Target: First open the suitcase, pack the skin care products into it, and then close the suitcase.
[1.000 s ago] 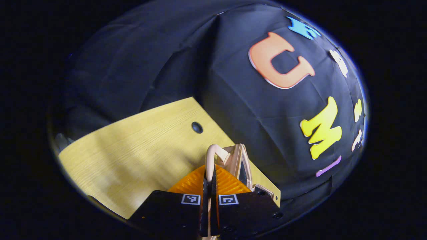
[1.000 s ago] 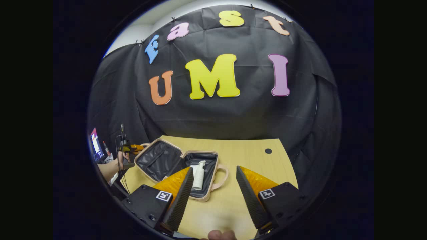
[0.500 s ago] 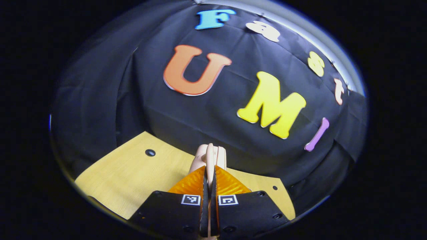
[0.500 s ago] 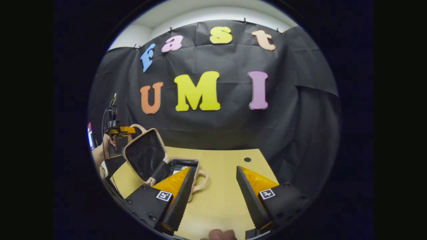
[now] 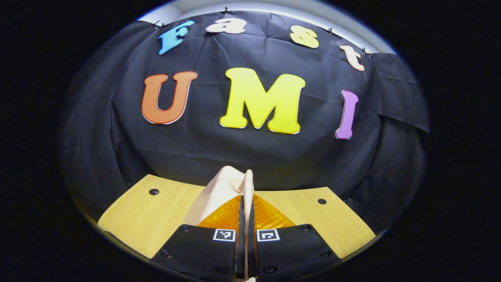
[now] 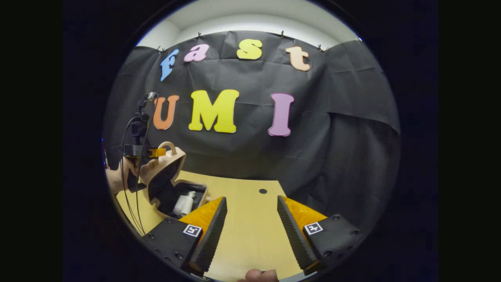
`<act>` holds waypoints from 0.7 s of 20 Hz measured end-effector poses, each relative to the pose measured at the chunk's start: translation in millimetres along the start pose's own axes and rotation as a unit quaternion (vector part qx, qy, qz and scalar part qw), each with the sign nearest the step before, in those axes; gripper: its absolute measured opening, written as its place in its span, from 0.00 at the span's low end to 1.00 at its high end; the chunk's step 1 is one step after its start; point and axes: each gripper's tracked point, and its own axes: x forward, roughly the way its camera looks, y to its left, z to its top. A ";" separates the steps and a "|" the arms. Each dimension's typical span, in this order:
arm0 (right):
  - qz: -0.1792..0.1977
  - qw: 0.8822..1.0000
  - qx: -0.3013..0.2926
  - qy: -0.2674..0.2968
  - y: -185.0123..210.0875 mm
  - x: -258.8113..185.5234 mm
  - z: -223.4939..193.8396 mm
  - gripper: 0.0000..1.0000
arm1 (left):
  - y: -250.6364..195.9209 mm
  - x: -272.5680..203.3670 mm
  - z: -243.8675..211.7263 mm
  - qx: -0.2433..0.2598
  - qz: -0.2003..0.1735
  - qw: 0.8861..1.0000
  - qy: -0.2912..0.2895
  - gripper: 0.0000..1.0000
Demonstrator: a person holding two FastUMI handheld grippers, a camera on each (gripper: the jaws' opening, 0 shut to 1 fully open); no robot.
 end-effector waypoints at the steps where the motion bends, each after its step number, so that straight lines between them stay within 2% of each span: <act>1: -0.005 1.000 -0.003 0.002 -7.6 -1.6 -2.8 0.76 | -11.8 2.5 -7.4 0.008 -0.003 1.000 0.004 0.06; 8: -0.042 0.999 0.007 0.020 -59.9 2.9 -15.8 0.77 | -76.8 27.3 -74.2 0.081 -0.012 0.995 0.055 0.06; 14: -0.071 0.997 0.015 0.039 -95.0 6.4 -29.6 0.77 | -110.1 46.9 -136.4 0.144 -0.006 0.982 0.121 0.06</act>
